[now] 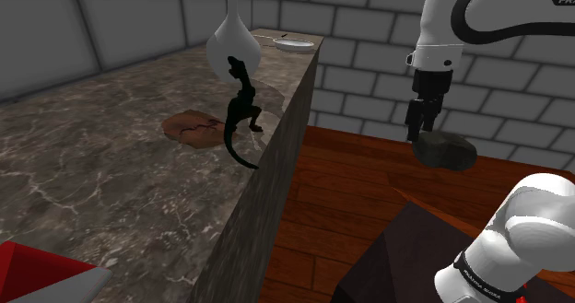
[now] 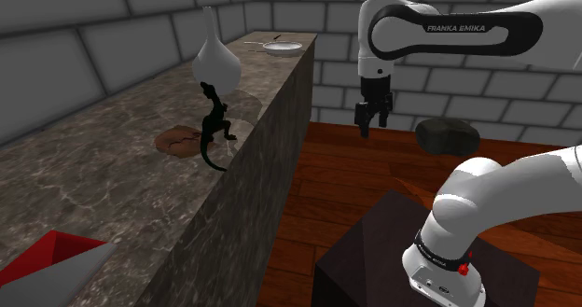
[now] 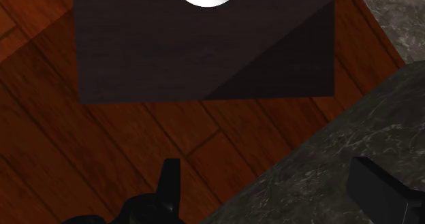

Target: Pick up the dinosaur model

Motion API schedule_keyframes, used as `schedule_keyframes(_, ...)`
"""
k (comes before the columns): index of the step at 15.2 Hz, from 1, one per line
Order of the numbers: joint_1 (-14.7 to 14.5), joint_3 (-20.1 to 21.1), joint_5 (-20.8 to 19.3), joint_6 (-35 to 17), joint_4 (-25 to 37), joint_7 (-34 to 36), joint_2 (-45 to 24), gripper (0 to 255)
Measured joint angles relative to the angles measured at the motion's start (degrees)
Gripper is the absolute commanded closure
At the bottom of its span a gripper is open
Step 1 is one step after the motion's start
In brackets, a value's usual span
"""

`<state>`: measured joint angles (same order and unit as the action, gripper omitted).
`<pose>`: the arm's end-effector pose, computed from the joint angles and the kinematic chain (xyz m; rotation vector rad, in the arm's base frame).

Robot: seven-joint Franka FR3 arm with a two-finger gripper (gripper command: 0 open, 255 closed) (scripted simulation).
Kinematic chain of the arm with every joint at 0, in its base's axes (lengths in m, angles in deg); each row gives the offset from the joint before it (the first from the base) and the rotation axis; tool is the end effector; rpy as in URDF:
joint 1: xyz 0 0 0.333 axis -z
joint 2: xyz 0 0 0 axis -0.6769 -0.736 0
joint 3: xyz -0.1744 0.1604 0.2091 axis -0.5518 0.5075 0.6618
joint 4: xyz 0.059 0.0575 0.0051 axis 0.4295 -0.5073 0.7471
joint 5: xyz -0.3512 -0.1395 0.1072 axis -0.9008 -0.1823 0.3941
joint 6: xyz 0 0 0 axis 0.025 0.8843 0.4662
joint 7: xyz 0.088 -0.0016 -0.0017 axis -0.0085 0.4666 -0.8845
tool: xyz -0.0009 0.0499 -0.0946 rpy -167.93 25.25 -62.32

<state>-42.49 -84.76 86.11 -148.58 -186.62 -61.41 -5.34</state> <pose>0.2989 0.0051 0.5456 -3.1144 0.0567 0.3091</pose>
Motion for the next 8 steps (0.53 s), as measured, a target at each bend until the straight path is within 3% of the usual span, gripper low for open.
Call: schedule_keyframes(8, -1.58, 6.86, 4.44, -6.31, 3.66, 8.82, -3.75, 0)
